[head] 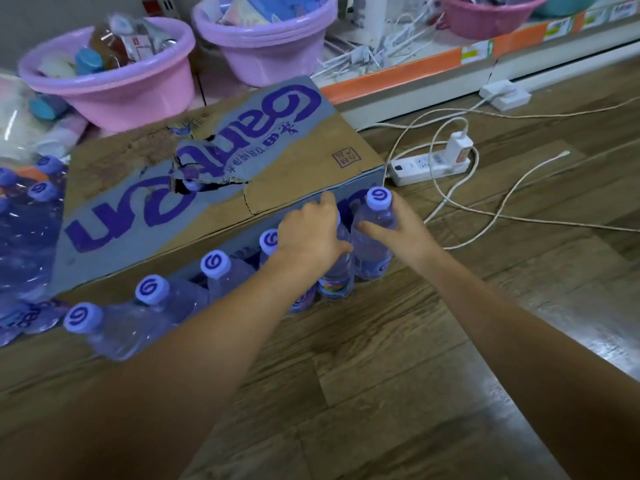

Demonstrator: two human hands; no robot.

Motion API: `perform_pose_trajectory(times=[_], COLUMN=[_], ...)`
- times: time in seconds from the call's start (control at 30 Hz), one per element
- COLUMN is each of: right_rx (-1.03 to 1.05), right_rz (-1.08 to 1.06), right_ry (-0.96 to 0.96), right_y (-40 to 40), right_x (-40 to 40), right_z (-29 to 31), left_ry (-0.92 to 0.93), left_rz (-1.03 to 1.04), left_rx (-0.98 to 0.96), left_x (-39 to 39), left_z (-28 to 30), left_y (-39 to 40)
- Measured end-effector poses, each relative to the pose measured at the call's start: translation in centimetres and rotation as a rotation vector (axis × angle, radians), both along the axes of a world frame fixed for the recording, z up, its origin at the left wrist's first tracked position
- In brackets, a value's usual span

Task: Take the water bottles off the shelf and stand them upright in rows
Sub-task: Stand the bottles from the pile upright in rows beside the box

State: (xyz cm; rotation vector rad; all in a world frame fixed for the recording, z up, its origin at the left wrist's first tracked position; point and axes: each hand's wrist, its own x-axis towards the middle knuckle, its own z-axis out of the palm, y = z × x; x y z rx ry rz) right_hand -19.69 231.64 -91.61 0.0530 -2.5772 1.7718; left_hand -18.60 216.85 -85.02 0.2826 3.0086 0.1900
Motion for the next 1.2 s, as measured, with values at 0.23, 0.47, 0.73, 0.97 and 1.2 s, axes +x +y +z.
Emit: perform_pose_trajectory(times=[0.23, 0.47, 0.73, 0.97, 1.2], right_rx=[0.027, 0.222, 0.051, 0.042, 0.063], right_rz=[-0.363, 0.062, 0.502, 0.335, 0.268], right_ry=[0.129, 0.387, 0.037, -0.322, -0.294], right_y=[-3.5, -17.0, -35.8, -46.9, -52.1], right_x=[2.0, 6.9, 8.9, 5.0, -0.1], right_z=[3.3, 11.3, 10.5, 6.4, 2.5], left_ry=[0.017, 0.186, 0.214, 0.335, 0.247], left_rz=[-0.286, -0.080, 0.619, 0.733, 0.691], left_rx=[0.012, 0.402, 0.592, 0.754, 0.806], left_x=[2.1, 4.7, 8.2, 5.8, 3.3], left_z=[2.6, 6.7, -0.4, -2.9, -5.1], left_y=[-5.0, -23.3, -42.6, -47.6, -48.8])
